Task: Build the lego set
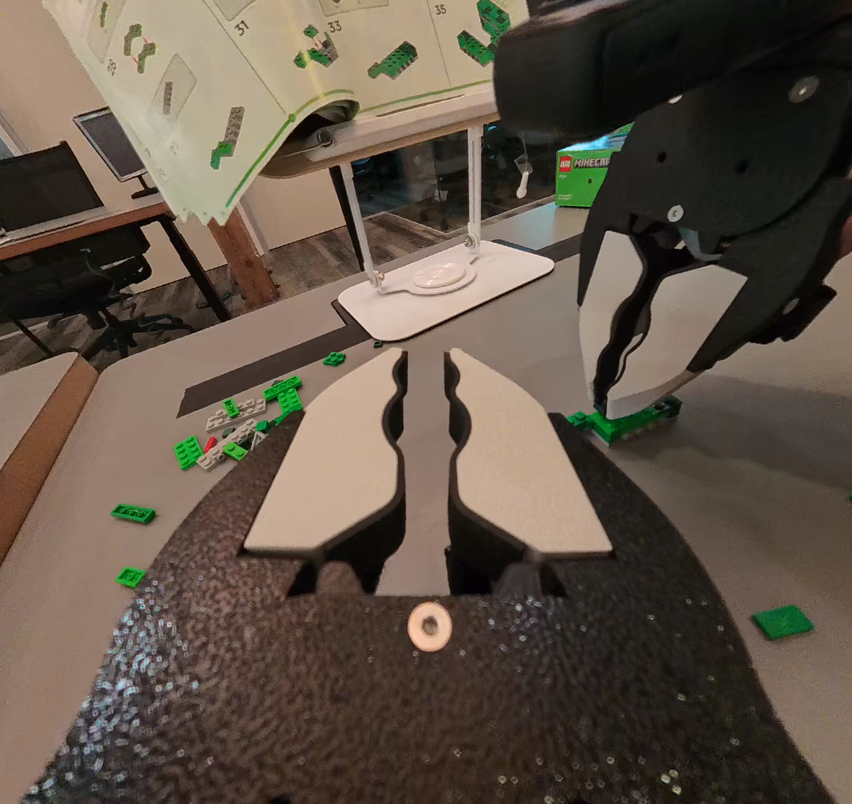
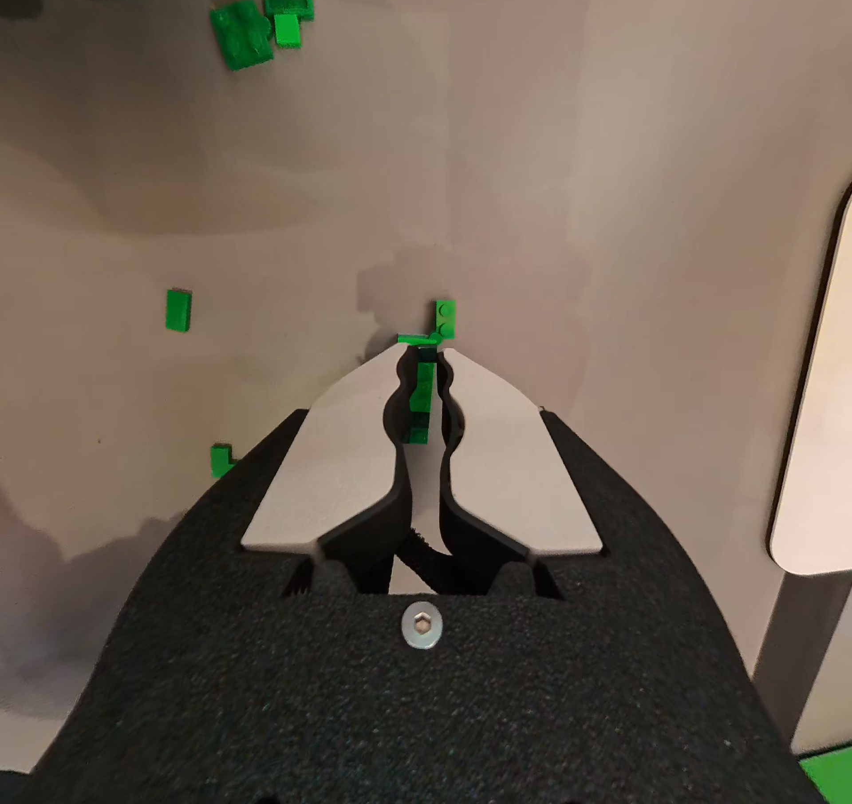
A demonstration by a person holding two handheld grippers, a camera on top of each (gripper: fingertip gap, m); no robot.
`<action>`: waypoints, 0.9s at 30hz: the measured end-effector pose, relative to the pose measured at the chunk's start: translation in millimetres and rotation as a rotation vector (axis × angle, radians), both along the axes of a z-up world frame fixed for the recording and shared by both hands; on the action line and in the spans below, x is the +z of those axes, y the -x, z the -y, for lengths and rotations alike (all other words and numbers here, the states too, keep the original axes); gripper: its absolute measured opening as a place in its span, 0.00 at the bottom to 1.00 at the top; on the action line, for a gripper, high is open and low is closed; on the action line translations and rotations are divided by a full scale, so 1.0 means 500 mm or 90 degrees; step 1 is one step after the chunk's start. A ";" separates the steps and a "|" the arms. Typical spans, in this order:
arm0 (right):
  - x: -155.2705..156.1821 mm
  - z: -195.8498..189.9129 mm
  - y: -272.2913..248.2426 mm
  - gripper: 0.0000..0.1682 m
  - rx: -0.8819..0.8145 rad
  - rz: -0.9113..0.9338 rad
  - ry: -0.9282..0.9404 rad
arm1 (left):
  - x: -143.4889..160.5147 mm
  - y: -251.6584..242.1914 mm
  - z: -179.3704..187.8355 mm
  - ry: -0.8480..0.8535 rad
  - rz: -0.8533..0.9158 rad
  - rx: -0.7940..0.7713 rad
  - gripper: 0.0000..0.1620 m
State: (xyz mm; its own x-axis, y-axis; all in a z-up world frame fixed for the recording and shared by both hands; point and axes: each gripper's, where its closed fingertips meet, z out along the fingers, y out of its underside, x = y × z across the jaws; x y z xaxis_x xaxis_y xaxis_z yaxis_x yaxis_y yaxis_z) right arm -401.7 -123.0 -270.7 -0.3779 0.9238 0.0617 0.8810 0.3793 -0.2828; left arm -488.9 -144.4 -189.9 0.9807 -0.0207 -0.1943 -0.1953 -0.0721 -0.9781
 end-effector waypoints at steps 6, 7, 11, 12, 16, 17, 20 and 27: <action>-0.002 0.001 -0.004 0.04 -0.008 0.024 0.006 | -0.004 0.009 -0.002 0.005 0.025 -0.003 0.08; -0.003 0.002 -0.005 0.04 -0.009 0.028 0.010 | -0.004 0.010 -0.002 0.006 0.024 -0.003 0.08; -0.006 0.000 -0.004 0.04 -0.019 0.031 0.003 | -0.008 0.009 -0.004 0.013 0.020 -0.006 0.07; -0.007 0.000 -0.004 0.04 -0.020 0.032 0.003 | -0.010 0.007 -0.005 0.016 0.021 -0.008 0.07; -0.007 0.000 -0.004 0.04 -0.023 0.031 0.008 | -0.013 0.002 -0.008 0.022 0.022 -0.018 0.06; -0.007 0.000 -0.003 0.04 -0.023 0.031 0.009 | -0.014 0.001 -0.008 0.023 0.022 -0.019 0.06; -0.007 0.000 -0.003 0.04 -0.022 0.028 0.010 | -0.016 -0.002 -0.010 0.027 0.024 -0.023 0.06; -0.005 0.001 -0.005 0.05 -0.023 0.017 0.015 | -0.021 -0.005 -0.011 0.035 0.026 -0.030 0.06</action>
State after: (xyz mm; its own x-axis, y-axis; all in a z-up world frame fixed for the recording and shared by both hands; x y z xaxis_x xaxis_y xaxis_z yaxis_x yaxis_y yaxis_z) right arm -399.0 -123.4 -273.1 -0.3455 0.9379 0.0306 0.9015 0.3408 -0.2666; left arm -486.5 -138.7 -200.2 0.9855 -0.0768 -0.1513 -0.1596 -0.1171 -0.9802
